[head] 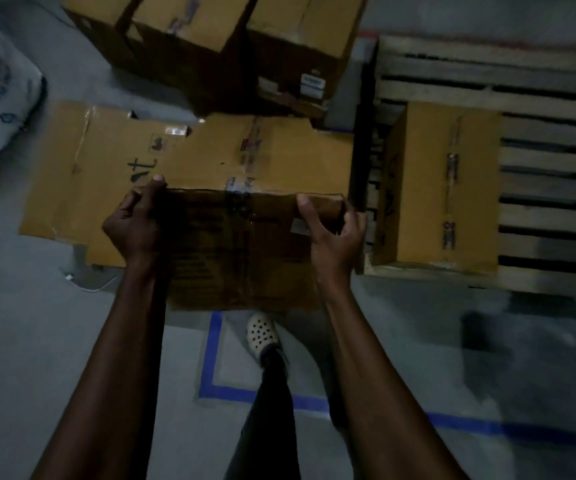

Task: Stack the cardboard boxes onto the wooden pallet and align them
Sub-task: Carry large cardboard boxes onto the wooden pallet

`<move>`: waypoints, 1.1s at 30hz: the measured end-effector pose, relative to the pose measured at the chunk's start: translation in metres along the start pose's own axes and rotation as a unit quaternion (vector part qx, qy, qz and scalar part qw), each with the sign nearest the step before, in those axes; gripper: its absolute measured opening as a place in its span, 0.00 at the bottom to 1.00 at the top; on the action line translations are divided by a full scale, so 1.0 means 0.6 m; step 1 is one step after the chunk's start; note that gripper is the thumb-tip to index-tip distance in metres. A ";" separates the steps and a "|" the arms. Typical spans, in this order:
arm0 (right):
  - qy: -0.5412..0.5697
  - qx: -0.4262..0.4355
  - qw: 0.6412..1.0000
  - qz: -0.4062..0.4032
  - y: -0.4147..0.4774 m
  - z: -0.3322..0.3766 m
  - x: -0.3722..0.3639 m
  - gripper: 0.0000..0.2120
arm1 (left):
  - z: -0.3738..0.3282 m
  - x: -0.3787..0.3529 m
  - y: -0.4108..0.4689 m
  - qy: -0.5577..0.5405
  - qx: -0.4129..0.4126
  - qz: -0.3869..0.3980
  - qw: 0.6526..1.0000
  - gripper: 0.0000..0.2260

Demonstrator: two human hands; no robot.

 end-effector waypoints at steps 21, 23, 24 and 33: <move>-0.051 0.041 0.990 -0.122 -0.065 0.241 0.718 0.38 | -0.304 -0.255 -0.656 0.225 -0.097 0.070 0.967 0.27; -0.050 0.054 0.988 -0.139 -0.050 0.268 0.746 0.35 | -0.321 -0.288 -0.676 0.205 -0.097 0.082 0.970 0.24; -0.051 0.061 0.986 -0.145 -0.039 0.279 0.758 0.34 | -0.324 -0.307 -0.682 0.198 -0.095 0.090 0.971 0.25; -0.069 0.057 0.986 -0.143 0.101 0.293 0.798 0.29 | -0.264 -0.446 -0.660 0.163 -0.060 0.126 0.977 0.20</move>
Point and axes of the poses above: each hand's wrist, its own y-axis towards the middle knuckle, its own x-axis out of the back of the hand, z = x × y, the point moved 5 cm from there along y, towards the middle knuckle, and after that the axes turned 5 degrees about -x, right-handed, at the moved point
